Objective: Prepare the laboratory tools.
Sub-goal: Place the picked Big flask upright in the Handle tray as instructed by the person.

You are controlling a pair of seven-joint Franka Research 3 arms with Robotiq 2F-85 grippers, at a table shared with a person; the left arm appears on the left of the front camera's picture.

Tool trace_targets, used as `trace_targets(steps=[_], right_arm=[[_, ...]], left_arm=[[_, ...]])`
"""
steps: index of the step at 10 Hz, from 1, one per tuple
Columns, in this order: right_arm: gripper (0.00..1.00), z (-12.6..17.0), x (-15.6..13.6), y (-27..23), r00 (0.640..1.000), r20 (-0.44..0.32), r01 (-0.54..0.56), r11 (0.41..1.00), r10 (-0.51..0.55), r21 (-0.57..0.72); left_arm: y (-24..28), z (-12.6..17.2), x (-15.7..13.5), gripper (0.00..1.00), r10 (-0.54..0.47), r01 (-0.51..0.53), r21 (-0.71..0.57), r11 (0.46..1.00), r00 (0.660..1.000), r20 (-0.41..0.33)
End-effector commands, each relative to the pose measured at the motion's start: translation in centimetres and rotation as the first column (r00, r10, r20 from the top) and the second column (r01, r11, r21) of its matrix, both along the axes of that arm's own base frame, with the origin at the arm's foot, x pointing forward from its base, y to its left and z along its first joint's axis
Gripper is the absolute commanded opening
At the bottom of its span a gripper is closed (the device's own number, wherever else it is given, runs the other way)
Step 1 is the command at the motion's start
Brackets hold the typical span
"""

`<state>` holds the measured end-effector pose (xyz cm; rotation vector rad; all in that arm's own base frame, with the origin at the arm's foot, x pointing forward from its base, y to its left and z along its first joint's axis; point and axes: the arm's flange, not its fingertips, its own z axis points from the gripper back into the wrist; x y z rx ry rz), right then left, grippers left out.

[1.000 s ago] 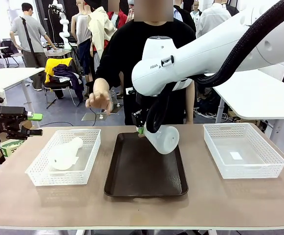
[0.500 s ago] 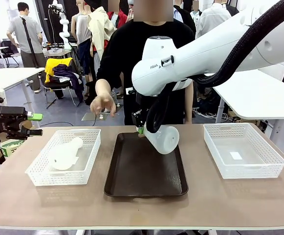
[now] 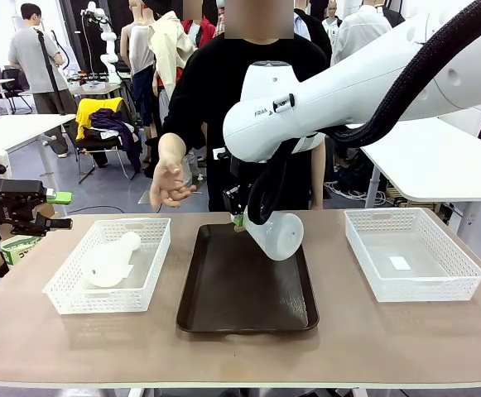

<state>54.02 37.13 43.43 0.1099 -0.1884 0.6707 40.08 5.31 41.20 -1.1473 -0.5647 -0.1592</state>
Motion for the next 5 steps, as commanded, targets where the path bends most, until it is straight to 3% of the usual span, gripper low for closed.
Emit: trace_targets(steps=[1,5], right_arm=[[0.0,-0.01,-0.02,-0.08,1.0,0.001,-0.004,1.0,0.004,-0.01],[0.0,-0.01,-0.02,-0.08,1.0,0.001,-0.004,1.0,0.004,-0.01]], left_arm=[[0.15,0.1,-0.04,1.0,-0.005,0.005,-0.011,1.0,1.0,0.007],[0.15,0.1,-0.04,1.0,-0.005,0.005,-0.011,1.0,1.0,0.007]])
